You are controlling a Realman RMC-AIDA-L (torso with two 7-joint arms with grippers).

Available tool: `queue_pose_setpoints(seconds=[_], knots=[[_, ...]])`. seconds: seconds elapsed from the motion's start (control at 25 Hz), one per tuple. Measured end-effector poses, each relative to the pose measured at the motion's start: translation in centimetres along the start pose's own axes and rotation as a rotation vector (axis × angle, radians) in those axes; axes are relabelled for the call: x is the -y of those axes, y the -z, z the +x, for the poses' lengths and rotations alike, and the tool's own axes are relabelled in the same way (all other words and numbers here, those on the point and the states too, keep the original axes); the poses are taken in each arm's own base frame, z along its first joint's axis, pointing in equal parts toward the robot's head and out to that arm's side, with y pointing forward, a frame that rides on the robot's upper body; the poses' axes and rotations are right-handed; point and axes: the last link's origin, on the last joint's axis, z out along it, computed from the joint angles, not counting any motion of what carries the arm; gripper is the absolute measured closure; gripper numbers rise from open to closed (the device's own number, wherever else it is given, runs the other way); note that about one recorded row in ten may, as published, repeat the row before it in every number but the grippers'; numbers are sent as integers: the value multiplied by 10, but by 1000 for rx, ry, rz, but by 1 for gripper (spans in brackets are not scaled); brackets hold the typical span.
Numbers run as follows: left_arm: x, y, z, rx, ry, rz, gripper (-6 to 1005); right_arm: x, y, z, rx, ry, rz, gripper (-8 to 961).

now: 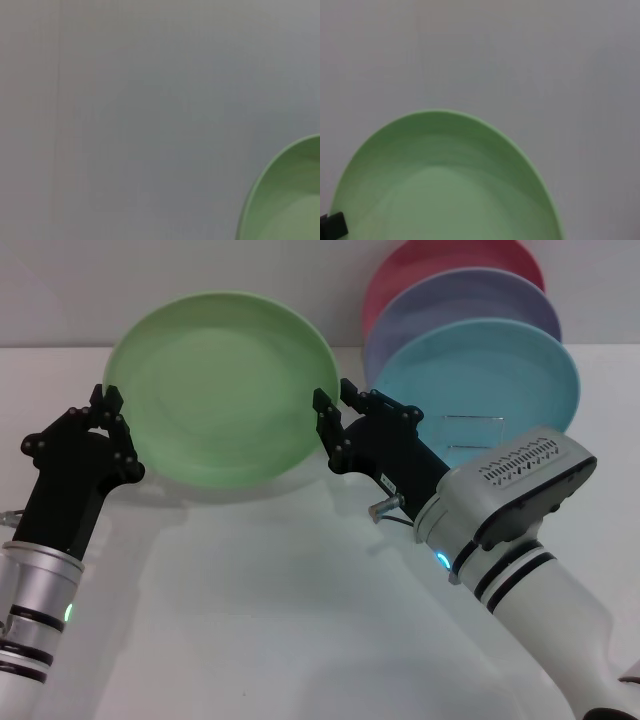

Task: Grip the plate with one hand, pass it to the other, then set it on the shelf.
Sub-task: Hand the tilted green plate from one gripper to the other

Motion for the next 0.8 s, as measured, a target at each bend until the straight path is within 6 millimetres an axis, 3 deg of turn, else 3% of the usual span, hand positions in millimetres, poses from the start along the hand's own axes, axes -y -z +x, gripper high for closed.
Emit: queue_pose_setpoints(seconds=[0.8], knots=[[0,1,0,-1,2,2,879,0,-2,0,-6,-6,1,702]])
